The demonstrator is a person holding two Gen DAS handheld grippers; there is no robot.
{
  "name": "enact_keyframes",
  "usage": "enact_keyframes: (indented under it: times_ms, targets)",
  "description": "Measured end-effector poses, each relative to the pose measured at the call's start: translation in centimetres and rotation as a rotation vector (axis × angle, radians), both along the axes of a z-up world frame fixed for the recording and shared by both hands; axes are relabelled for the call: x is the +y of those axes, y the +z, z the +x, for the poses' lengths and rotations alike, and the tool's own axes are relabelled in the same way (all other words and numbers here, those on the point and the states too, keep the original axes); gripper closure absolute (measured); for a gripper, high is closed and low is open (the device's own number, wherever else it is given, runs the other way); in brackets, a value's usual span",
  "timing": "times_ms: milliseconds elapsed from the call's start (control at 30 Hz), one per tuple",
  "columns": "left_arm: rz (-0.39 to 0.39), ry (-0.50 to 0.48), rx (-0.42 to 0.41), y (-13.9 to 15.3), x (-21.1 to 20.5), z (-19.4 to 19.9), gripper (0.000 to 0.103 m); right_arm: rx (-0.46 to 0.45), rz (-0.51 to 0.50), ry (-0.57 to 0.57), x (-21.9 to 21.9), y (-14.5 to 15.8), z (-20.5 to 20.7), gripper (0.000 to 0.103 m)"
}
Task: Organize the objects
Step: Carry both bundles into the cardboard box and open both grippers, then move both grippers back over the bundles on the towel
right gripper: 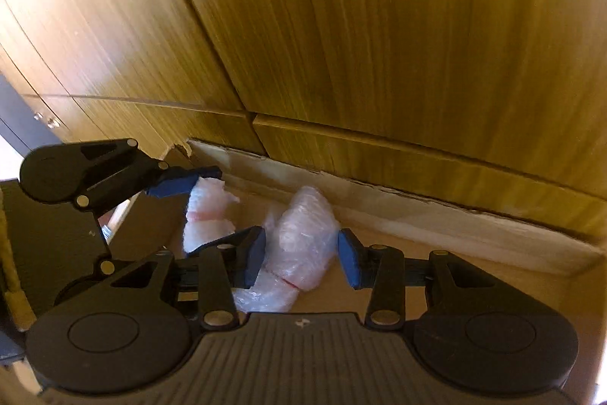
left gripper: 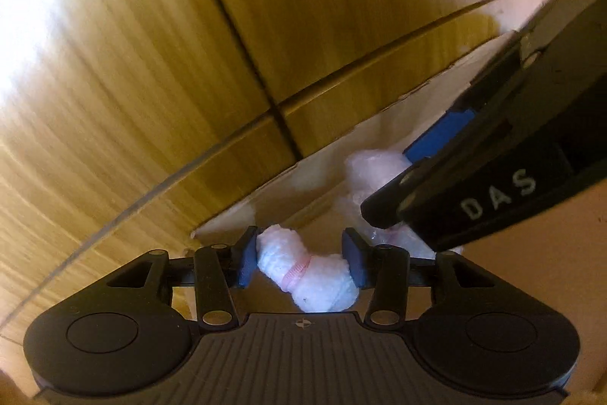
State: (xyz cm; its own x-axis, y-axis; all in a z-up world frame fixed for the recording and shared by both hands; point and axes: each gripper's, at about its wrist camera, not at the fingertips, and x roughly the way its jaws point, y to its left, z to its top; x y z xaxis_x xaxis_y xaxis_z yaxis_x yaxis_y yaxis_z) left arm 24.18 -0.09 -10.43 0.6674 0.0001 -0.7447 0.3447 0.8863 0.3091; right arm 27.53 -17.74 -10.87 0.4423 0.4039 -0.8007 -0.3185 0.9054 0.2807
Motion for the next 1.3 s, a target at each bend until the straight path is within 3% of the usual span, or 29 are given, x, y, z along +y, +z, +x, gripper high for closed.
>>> enact_keyframes:
  times_ms: [67,167,300,467,633,733,767,800,900,1067,1167,1233,1300]
  targets:
    - [-0.025,0.018,0.0,0.2,0.3,0.0,0.035,0.001,0.005,0.002,0.0,-0.2,-0.1,0.064]
    - [0.015,0.029,-0.026,0.1,0.2,-0.5,0.02,-0.008,0.001,0.007,0.5,0.6,-0.7,0.064]
    - [0.008,0.045,-0.039,0.9,0.3,-1.3,0.017,-0.039,-0.008,-0.007,1.0,2.1,-2.0,0.064]
    - [-0.026,0.075,-0.093,4.0,0.5,-4.5,0.01,-0.096,-0.009,-0.053,-0.2,5.5,-5.7,0.062]
    - [-0.093,0.125,-0.173,9.3,1.2,-11.0,0.006,-0.178,0.011,-0.093,-2.3,10.1,-12.7,0.052]
    - [-0.136,0.167,-0.246,11.6,2.0,-16.9,0.001,-0.264,0.043,-0.084,-3.9,12.8,-19.3,0.037]
    - [-0.145,0.183,-0.249,12.0,2.3,-19.1,0.001,-0.293,0.047,-0.086,-4.0,13.3,-21.0,0.026]
    - [-0.148,0.196,-0.244,12.0,3.0,-20.2,0.001,-0.327,0.05,-0.091,-4.2,13.7,-23.6,0.016]
    - [-0.15,0.229,-0.22,11.5,3.4,-24.2,0.001,-0.427,0.028,-0.122,-6.5,13.8,-31.4,0.0]
    - [-0.208,0.273,-0.121,7.5,3.7,-33.0,0.001,-0.502,0.01,-0.142,-8.7,10.4,-37.6,0.001]
    - [-0.151,0.3,-0.079,4.9,3.3,-36.2,0.001,-0.498,-0.093,-0.13,-8.4,6.9,-39.5,0.001]
    - [-0.134,0.309,-0.029,3.0,2.4,-36.6,0.001,-0.499,-0.155,-0.083,-7.6,6.9,-40.0,0.001]
    - [-0.169,0.311,0.011,1.7,2.2,-35.7,0.001,-0.512,-0.196,-0.052,-7.0,6.9,-40.0,0.002]
